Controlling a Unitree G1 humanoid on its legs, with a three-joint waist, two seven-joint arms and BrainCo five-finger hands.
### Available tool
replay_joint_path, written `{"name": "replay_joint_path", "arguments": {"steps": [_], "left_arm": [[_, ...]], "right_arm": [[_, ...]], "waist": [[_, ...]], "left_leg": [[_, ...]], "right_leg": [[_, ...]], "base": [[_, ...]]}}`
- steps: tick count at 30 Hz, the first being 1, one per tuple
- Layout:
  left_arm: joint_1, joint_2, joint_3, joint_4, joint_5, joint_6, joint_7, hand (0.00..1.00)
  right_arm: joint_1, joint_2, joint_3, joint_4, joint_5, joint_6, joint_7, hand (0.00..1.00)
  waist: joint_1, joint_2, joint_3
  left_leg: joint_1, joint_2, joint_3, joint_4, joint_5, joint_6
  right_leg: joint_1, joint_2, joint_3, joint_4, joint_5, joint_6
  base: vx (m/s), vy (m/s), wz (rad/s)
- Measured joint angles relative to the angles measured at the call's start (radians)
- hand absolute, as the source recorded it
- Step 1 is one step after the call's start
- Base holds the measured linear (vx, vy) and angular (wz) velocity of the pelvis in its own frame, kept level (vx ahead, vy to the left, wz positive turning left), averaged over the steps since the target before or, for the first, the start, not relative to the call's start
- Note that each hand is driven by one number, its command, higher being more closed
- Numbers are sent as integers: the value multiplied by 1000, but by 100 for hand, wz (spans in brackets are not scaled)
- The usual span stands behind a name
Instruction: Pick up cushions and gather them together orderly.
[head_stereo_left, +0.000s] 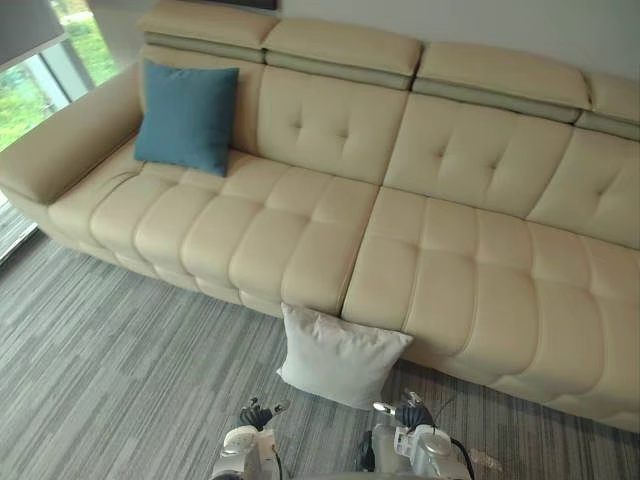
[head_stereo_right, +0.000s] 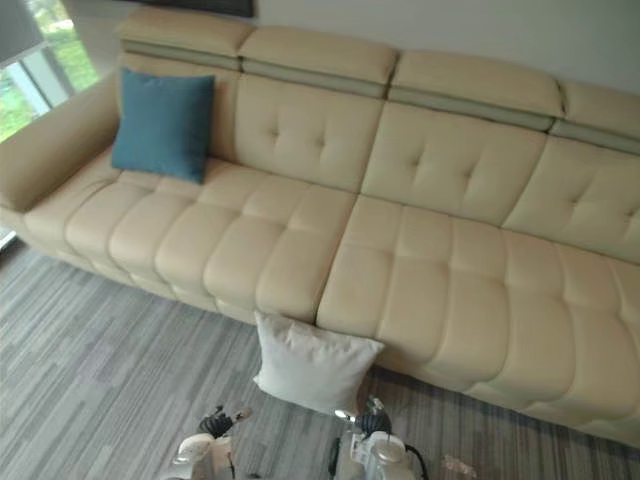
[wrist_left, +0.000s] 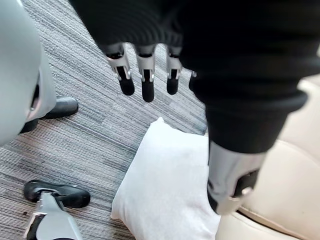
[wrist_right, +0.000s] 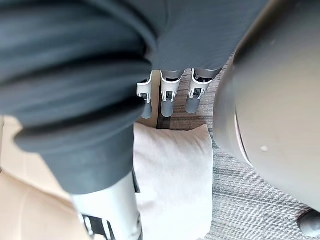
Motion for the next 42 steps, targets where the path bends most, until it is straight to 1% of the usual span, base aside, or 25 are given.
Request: {"name": "replay_joint_path", "arguments": {"steps": [1,2,3,4,5,6,8,9,11,12,13,14,15,17,18,20,21,24,29,31,34,36,38,40,42], "left_arm": [[-11,-10,-6,12,1,1,-2,0],[-14,-12,-18,19,3,3,-8,0],[-13,-19,-15,18,3,5,-12,0],[-13,-19,-14,16,3,5,-12,0],[-13,-18,-11,12,3,4,-13,0],[-12,-18,-13,1,3,4,-19,0],[-9,-18,-13,-10,3,1,-21,0],[-12,-17,-20,-13,3,0,-22,0],[-10,-13,-20,-19,3,-1,-21,0],[-11,-12,-23,-22,2,-1,-21,0],[-11,-12,-24,-24,2,-1,-20,0],[-11,-12,-27,-24,2,-2,-20,0],[-14,-11,-27,-23,2,-3,-16,0],[-13,-7,-27,-24,2,-3,-9,0],[-12,-9,-28,-22,2,-3,-6,0],[-12,-8,-29,-23,2,-3,-1,0],[-10,-8,-29,-23,1,-3,3,0],[-9,-8,-25,-23,0,-4,9,0],[3,-8,-2,-23,-6,-5,27,0],[-7,-6,2,-26,-30,-6,32,0],[-43,17,3,-56,-64,-7,69,0],[-99,49,42,-100,-112,-8,107,0],[-123,62,68,-120,-126,-9,114,0],[-166,77,89,-165,-157,-10,131,0],[-248,97,114,-208,-190,-21,135,0]], "right_arm": [[-13,-12,-14,0,-1,-1,0,0],[-17,-21,-22,2,-1,-2,0,0],[-20,-28,-39,2,0,-2,-1,0],[-20,-29,-45,1,0,-2,-1,0],[-11,-33,-56,1,6,0,-2,0],[-4,-37,-56,1,7,-1,-2,0],[-1,-44,-57,1,22,0,-3,0],[1,-48,-57,0,37,-1,-4,0],[6,-49,-57,1,38,1,-6,0],[9,-53,-57,1,37,2,-11,0],[10,-55,-57,2,37,2,-13,0],[12,-61,-55,5,37,2,-16,0],[8,-61,-54,17,36,2,-20,0],[12,-57,-46,17,36,2,-23,0],[29,-57,-37,17,36,2,-26,0],[32,-57,-34,20,36,2,-29,0],[27,-60,-35,33,37,0,-32,0],[29,-65,-43,39,38,0,-35,0],[34,-69,-88,47,48,0,-42,0],[32,-71,-101,51,78,0,-48,0],[3,-79,-119,49,106,-3,-67,0],[-53,-95,-139,33,134,-7,-82,0],[-79,-107,-140,29,155,-13,-86,0],[-113,-122,-144,-10,171,-19,-102,0],[-185,-144,-154,-42,197,-23,-114,0]], "waist": [[-1,25,14],[-3,36,19],[-11,47,25],[-11,50,28],[-19,48,33],[-16,43,36],[-17,42,38],[-18,46,35],[-17,44,37],[-15,41,37],[-14,41,37],[-6,49,32],[8,39,31],[7,17,27],[7,0,18],[7,-6,14],[7,-6,14],[8,-2,11],[10,21,-3],[9,15,2],[9,14,38],[12,11,105],[15,10,131],[16,10,169],[14,16,190]], "left_leg": [[9,15,1,-9,7,-17],[12,17,1,-3,16,-31],[18,26,2,36,21,-40],[15,36,1,67,21,-40],[-49,88,-24,285,24,-54],[-102,124,-45,424,30,-77],[-142,149,-60,500,22,-79],[-180,151,-75,495,7,-51],[-205,148,-95,433,-9,-23],[-215,130,-135,356,-8,-15],[-213,122,-155,320,-4,-8],[-211,102,-211,224,33,2],[-189,90,-207,206,19,-36],[-179,76,-180,198,14,-26],[-179,60,-167,198,9,-17],[-177,48,-155,192,8,-15],[-175,35,-153,187,9,-9],[-167,26,-153,183,11,-7],[-172,24,-183,171,18,0],[-209,18,-207,180,27,3],[-326,17,-247,264,25,7],[-460,26,-266,356,14,16],[-516,34,-267,402,1,17],[-608,35,-269,474,-11,27],[-764,46,-280,555,-15,35]], "right_leg": [[11,14,-9,3,6,-8],[18,17,-11,1,-5,-15],[37,22,-13,3,-24,-21],[50,24,-14,2,-29,-24],[111,30,-23,-22,-36,-32],[144,34,-27,-38,-40,-40],[174,46,-6,-56,-44,-47],[182,55,8,-71,-45,-47],[182,64,34,-78,-44,-47],[182,67,54,-72,-46,-37],[180,68,63,-69,-46,-34],[163,83,95,-49,-52,-17],[145,83,140,-19,-62,5],[142,69,158,-18,-61,21],[139,54,169,-25,-55,35],[136,43,176,-32,-49,45],[136,30,179,-35,-46,51],[142,22,177,-35,-47,55],[154,18,147,-44,-48,57],[130,8,126,-30,-51,60],[45,2,105,25,-54,57],[-65,1,94,93,-58,51],[-117,1,97,130,-63,49],[-209,-5,111,196,-70,49],[-357,-8,117,256,-68,51]], "base": [[172,-137,-9],[251,-195,-11],[155,-117,-3],[226,-198,4],[156,-169,7],[180,-189,2],[120,-53,-39],[111,11,-57],[82,76,-47],[64,125,-42],[50,183,-61],[44,248,-78],[42,249,-77],[33,192,-37],[27,193,-16],[13,154,-10],[1,86,-4],[2,45,5],[-10,-26,15],[-35,-38,41],[-102,-39,36],[-200,-32,23],[-172,-6,1],[-232,12,-3],[-230,17,0]]}}
